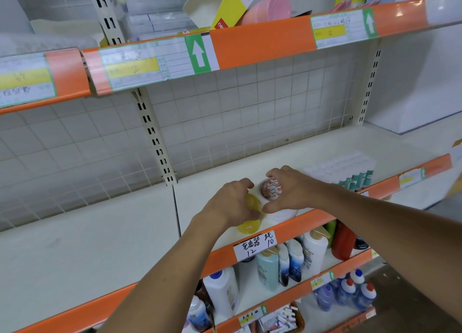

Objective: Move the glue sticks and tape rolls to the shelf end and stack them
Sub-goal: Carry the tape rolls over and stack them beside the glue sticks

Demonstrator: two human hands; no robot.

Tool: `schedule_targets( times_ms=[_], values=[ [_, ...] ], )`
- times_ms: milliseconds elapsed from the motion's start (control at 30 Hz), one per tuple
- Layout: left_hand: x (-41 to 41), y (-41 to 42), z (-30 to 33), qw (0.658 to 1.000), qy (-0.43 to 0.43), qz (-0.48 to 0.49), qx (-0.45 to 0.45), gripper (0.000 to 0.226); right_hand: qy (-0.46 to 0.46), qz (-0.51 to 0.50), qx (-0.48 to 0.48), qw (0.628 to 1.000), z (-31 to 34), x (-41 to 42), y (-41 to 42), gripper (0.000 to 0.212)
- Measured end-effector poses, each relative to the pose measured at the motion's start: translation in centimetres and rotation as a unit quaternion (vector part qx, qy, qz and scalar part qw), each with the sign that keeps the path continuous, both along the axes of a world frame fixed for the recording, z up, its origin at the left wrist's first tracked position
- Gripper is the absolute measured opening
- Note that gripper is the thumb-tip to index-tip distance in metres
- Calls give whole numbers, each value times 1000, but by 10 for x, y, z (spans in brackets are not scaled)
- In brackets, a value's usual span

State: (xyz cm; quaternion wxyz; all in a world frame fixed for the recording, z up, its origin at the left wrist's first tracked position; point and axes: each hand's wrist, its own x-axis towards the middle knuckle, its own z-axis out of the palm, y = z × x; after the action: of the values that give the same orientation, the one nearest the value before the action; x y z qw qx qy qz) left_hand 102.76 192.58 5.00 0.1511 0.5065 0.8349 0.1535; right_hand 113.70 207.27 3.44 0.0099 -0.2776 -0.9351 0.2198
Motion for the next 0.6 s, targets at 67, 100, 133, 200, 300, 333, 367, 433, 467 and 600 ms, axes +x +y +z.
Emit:
schedule_targets(
  times_ms=[67, 100, 133, 200, 300, 333, 367, 433, 467, 600],
  values=[
    [0, 0, -1, 1000, 2, 0, -3, 77, -7, 0, 3, 1000, -1, -1, 1, 102],
    [0, 0, -1, 1000, 4, -1, -5, 77, -9, 0, 4, 1000, -1, -1, 2, 102],
    [1, 0, -1, 1000, 5, -1, -5, 76, -10, 1, 5, 1000, -2, -1, 2, 103],
    [1, 0, -2, 1000, 6, 0, -4, 76, -13, 4, 8, 1000, -2, -1, 3, 103],
    [0, 0, -3, 1000, 6, 2, -1, 77, -24, 17, 12, 999, -1, -1, 5, 103],
    [0, 0, -3, 1000, 5, 3, 0, 77, -28, 22, 11, 999, 0, -2, 5, 103],
    [-1, 0, -3, 1000, 4, 4, 1, 78, -30, 29, 8, 999, 0, -3, 6, 103],
    [0, 1, -3, 1000, 7, 6, 3, 77, -27, 42, -3, 999, 0, -5, 5, 101],
    [0, 1, -4, 1000, 9, 6, 3, 77, -22, 45, -7, 999, 0, -6, 5, 98],
    [0, 1, -5, 1000, 11, 10, 6, 76, -11, 49, -2, 999, 1, -10, 5, 93]
  ],
)
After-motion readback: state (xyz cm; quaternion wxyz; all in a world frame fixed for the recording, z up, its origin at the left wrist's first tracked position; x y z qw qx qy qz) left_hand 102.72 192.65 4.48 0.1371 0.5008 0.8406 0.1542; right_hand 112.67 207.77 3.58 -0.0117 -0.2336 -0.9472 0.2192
